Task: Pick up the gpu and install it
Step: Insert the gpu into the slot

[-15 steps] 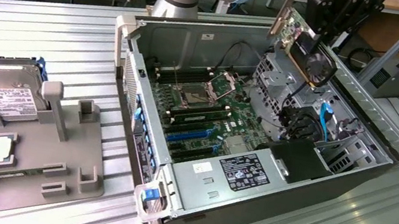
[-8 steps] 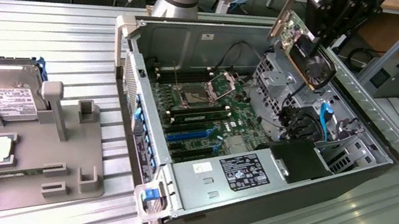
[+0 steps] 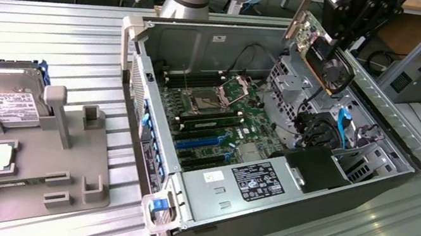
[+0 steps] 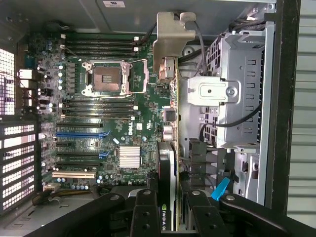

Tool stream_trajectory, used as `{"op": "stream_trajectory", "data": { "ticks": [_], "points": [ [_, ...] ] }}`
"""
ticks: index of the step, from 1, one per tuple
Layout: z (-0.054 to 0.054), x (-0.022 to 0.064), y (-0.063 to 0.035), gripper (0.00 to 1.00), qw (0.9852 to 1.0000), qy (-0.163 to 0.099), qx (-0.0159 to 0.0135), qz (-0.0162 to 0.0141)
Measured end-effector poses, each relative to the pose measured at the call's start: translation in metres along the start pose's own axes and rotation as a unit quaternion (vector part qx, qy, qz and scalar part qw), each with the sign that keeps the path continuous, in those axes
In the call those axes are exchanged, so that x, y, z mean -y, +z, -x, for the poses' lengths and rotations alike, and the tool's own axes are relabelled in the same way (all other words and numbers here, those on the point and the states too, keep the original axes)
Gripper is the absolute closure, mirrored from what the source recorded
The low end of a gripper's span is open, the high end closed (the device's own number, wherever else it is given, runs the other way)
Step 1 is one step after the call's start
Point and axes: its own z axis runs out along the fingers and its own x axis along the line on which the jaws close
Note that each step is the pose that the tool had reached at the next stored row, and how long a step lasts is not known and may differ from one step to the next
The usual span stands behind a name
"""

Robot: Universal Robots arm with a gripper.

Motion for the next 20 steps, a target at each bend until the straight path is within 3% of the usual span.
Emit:
{"op": "stream_trajectory", "data": {
  "ticks": [5, 8, 10, 14, 18, 19, 20],
  "points": [
    [0.0, 0.0, 0.0, 0.73, 1.0, -0.004, -0.0001, 0.0],
    [0.0, 0.0, 0.0002, 0.73, 0.9996, -0.028, -0.0006, 0.0005],
    [0.0, 0.0, 0.0002, 0.73, 0.9968, -0.08, -0.0017, 0.001],
    [0.0, 0.0, 0.0002, 0.73, 0.993, -0.118, -0.0026, 0.0011],
    [0.0, 0.0, 0.0003, 0.73, 0.9874, -0.158, -0.0036, 0.0009],
    [0.0, 0.0, 0.0003, 0.73, 0.9824, -0.187, -0.0043, 0.0001],
    [0.0, 0.0, 0.0004, 0.73, 0.9784, -0.207, -0.005, -0.0007]
  ]
}}
